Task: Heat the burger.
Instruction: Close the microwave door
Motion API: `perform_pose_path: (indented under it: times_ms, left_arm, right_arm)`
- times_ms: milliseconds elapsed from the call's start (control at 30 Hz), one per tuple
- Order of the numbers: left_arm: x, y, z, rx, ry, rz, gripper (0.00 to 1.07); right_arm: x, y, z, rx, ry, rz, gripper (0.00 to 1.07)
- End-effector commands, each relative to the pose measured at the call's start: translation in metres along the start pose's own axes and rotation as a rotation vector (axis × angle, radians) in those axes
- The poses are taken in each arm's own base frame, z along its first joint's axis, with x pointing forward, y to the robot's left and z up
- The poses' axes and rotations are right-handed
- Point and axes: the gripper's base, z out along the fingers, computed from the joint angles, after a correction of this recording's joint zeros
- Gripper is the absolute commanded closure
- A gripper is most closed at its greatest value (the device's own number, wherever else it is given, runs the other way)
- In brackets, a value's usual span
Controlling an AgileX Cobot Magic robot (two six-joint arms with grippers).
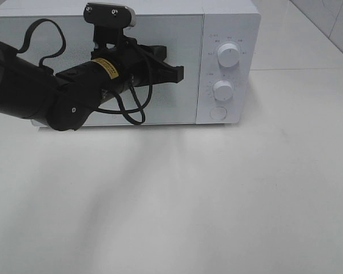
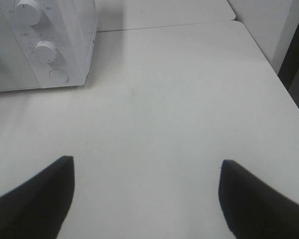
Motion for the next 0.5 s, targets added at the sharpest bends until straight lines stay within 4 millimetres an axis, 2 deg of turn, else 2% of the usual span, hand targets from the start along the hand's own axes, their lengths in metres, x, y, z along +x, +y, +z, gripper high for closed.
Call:
perform_pose_path:
  times_ms: [33, 133, 200, 267, 300, 500]
  left_arm:
    - [-0.001, -0.007, 0.004, -0.022, 0.031, -0.05, 1.07]
    - [0.0, -0.012, 0.003, -0.01, 0.043, -0.048, 1.07]
    - [0.006, -0.031, 0.001, 0.032, 0.086, -0.027, 1.07]
    - [0.007, -0.034, 0.001, 0.039, 0.099, -0.023, 1.07]
    - [0.007, -0.042, -0.001, 0.057, 0.124, -0.019, 1.07]
    - [0.007, -0.053, -0.009, 0.079, 0.241, -0.016, 1.06]
  right_arm:
    - [0.001, 0.0, -0.003, 0.0, -0.033, 0.007, 0.31]
    - [0.001, 0.0, -0.003, 0.0, -0.033, 0.007, 0.31]
    - [0.001, 0.0, -0.003, 0.0, -0.033, 0.007, 0.31]
    - [0.001, 0.0, -0.003, 0.0, -0.033, 0.007, 0.31]
    - [0.001, 0.0, -0.003, 0.0, -0.033, 0.007, 0.31]
    - [0.001, 0.0, -0.003, 0.0, -0.033, 0.007, 0.31]
